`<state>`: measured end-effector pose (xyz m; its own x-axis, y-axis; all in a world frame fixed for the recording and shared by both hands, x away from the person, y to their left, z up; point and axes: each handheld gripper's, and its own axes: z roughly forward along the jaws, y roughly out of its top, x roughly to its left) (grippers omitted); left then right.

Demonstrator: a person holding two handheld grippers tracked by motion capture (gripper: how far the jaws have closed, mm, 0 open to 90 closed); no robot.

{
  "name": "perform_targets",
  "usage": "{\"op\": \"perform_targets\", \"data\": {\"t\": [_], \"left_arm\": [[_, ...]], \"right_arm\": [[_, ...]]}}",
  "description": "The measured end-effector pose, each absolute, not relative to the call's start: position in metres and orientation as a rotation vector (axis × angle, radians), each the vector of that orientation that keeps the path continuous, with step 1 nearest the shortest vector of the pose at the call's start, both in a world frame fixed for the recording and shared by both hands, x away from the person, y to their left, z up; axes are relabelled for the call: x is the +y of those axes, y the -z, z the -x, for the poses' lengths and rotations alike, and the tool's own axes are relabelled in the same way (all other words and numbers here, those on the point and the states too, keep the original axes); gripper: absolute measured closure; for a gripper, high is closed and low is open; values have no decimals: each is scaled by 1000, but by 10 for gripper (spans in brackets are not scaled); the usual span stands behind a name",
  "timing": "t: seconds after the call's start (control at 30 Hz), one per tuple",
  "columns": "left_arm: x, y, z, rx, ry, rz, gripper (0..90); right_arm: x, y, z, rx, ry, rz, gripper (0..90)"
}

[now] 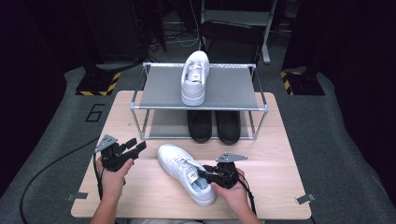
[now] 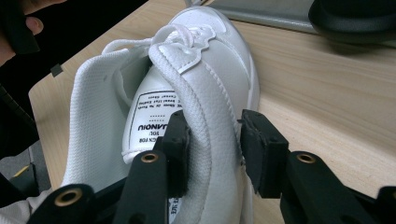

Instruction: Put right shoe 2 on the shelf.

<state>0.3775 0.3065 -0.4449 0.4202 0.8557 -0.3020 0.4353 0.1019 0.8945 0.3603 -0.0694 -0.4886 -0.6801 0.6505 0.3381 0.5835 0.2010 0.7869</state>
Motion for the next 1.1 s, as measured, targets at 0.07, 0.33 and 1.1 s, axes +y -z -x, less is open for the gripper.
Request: {"op": "perform_targets", "data": {"t": [0.07,0.33,1.1], "left_arm": [[307,445,-377,1192,-457,-1525,480],[308,445,-378,1192,-460,-1526,479],[309,445,-378,1202,-462,-1519,478]], "right_arm": [[-70,489,-360,2378,-1513,-1231,649],[-69,488,-359,2365,-1495,-1217,662],[-69,488,-355,2316,-1489,-1232,745]]}}
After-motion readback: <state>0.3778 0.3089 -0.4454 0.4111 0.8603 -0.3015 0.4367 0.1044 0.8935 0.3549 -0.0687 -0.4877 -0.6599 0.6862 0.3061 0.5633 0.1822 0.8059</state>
